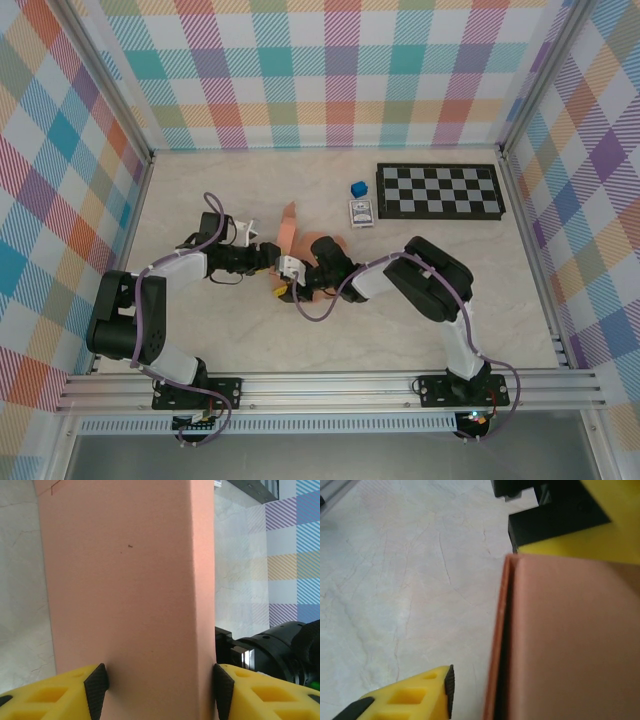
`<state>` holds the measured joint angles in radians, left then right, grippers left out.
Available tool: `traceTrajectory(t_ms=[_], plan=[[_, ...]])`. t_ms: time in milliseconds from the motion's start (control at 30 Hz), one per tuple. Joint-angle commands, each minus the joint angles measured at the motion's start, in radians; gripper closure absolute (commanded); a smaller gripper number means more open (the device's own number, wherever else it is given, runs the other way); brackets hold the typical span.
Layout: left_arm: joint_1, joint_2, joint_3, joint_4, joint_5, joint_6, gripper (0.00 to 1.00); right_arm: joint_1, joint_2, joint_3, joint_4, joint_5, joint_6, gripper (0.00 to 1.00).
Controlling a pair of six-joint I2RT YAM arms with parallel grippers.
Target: Fold the paper box
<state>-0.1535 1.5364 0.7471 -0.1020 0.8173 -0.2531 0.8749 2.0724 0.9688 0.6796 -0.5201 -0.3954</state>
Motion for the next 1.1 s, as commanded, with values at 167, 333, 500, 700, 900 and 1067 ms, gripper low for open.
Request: traceTrajectory(t_ms=[167, 333, 500, 700, 900, 1067], plan=[[-0.001, 0.031, -0.011, -0.065, -0.059, 0.028, 0.41, -0.014, -0.075, -0.076, 0.099, 0.012, 0.102, 0.57], [0.0, 0.03, -0.009, -0.07, -0.063, 0.027, 0.41, -0.016, -0.072, -0.055, 0.107, -0.016, 0.109, 0.62], [0.001, 0.027, -0.014, -0.071, -0.067, 0.026, 0.41, -0.016, -0.074, -0.046, 0.12, 0.004, 0.123, 0.67], [0.001, 0.034, -0.014, -0.068, -0.069, 0.02, 0.41, -0.01, -0.088, -0.058, 0.151, 0.024, 0.132, 0.66], [0.001, 0.042, -0.018, -0.053, -0.07, 0.0, 0.41, 0.013, -0.075, -0.033, 0.181, 0.005, 0.144, 0.74], [0.002, 0.041, -0.019, -0.048, -0.069, -0.003, 0.41, 0.024, -0.051, -0.031, 0.196, 0.001, 0.122, 0.96]])
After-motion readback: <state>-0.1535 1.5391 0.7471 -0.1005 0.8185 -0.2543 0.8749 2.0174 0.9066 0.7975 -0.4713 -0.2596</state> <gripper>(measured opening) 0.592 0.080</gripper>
